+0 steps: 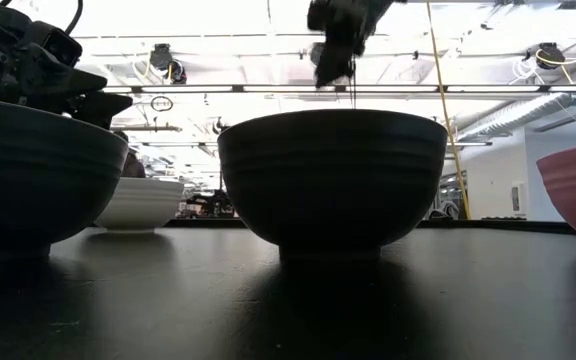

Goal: Nest bowls inside each other
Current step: Stack the white bowl on top of the black bowl

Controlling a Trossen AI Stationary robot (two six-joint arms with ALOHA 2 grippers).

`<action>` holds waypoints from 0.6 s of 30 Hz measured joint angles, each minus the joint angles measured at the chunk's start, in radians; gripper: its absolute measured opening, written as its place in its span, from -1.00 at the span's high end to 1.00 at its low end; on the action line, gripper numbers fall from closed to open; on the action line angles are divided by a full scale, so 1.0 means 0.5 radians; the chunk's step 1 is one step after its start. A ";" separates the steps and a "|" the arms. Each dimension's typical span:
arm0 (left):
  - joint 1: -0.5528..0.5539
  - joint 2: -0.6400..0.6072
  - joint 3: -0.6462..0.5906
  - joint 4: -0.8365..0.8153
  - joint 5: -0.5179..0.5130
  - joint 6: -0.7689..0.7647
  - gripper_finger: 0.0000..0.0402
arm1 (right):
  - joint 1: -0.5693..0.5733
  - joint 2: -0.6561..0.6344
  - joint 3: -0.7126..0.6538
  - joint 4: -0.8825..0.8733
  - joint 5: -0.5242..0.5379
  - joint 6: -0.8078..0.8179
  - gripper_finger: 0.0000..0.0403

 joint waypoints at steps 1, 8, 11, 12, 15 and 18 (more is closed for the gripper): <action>0.000 0.000 0.000 0.007 -0.001 -0.005 -0.14 | 0.006 -0.070 -0.060 0.065 -0.062 -0.001 -0.05; 0.000 0.001 0.000 0.047 0.014 -0.018 -0.14 | 0.042 -0.596 -0.708 0.749 -0.110 0.152 -0.05; 0.000 0.000 0.000 0.068 0.016 -0.023 -0.14 | 0.041 -0.823 -0.993 0.905 -0.106 0.181 -0.05; 0.000 0.001 0.000 0.074 0.016 -0.027 -0.14 | 0.041 -0.892 -1.072 0.942 -0.105 0.198 -0.04; 0.000 0.000 0.000 0.079 0.017 -0.042 -0.14 | 0.041 -1.090 -1.276 1.003 -0.103 0.268 -0.02; 0.000 0.000 0.000 0.079 0.017 -0.062 -0.14 | 0.050 -1.294 -1.441 1.034 -0.104 0.336 0.01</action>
